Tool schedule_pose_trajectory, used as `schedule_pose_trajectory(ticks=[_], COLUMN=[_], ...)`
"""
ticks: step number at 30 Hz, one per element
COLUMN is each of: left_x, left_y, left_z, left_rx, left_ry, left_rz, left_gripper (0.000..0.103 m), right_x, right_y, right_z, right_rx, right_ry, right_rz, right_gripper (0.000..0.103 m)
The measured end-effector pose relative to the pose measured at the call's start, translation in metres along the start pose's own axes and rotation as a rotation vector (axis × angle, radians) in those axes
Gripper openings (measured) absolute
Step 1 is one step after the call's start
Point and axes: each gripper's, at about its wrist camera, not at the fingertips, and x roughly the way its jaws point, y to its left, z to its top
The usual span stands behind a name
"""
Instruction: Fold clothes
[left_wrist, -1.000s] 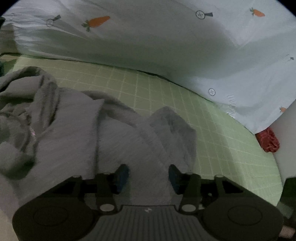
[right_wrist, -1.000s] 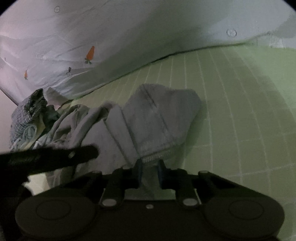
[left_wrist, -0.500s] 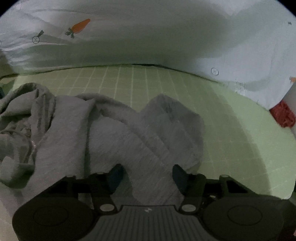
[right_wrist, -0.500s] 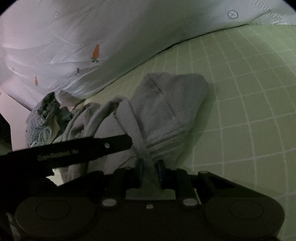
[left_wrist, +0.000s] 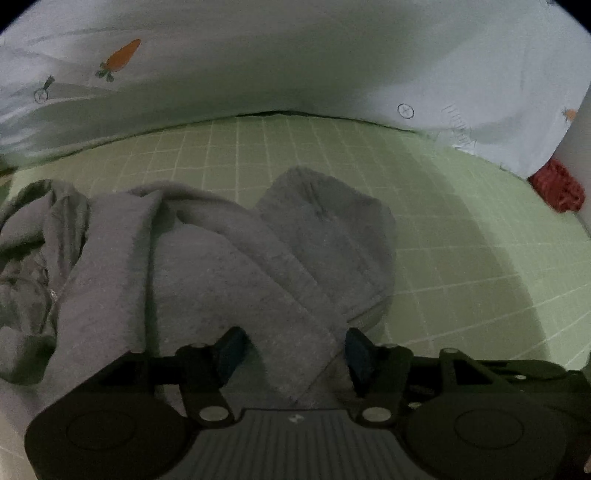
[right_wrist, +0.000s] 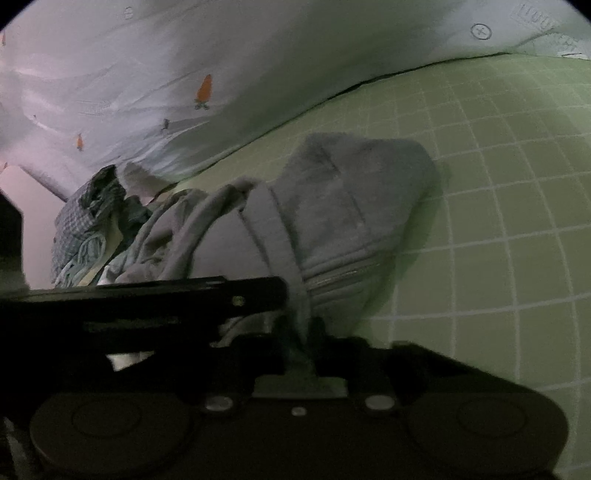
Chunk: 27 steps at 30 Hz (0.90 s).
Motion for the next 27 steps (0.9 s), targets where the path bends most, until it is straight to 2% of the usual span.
schedule_pose_trajectory(ticks=[3,7,10,13,16,19,22,27], left_x=[-0.002,-0.012,-0.024,-0.044,-0.074,-0.108,-0.140,-0.183], left_y=[0.000,0.004,0.010,0.031,0.061,0.094,0.128,0.182], left_z=[-0.002,-0.006,-0.009,-0.013,-0.021,-0.031,-0.048,-0.091], left_rx=[-0.006,-0.006,-0.030,-0.122,-0.231,-0.324,-0.394,-0.497], left_ry=[-0.003,-0.018,-0.035,-0.060,-0.108,-0.165,-0.206,-0.191], left_rz=[0.004,-0.008,0.015,0.044,0.131,0.270,0.461,0.802], left_gripper=[0.046,0.014,0.011,0.010,0.010,0.010,0.009,0.009], right_x=[-0.001,-0.009,-0.017,-0.028,-0.039,-0.050,-0.062,-0.085], right_y=[0.006,0.013,0.018,0.018,0.020,0.024,0.023,0.003], right_z=[-0.002,-0.001,0.000,0.003,0.008,0.016,0.030,0.059], right_rx=[-0.029,-0.068,-0.106,-0.135,-0.176,-0.242,-0.309,-0.340], right_ry=[-0.008,-0.026,-0.045,-0.064,-0.091,-0.130,-0.182,-0.261], right_rz=[-0.007,-0.023,-0.034,-0.046,-0.053,-0.082,-0.140,-0.213], right_gripper=[0.003,0.002,0.002,0.002,0.001,0.000,0.000,0.000])
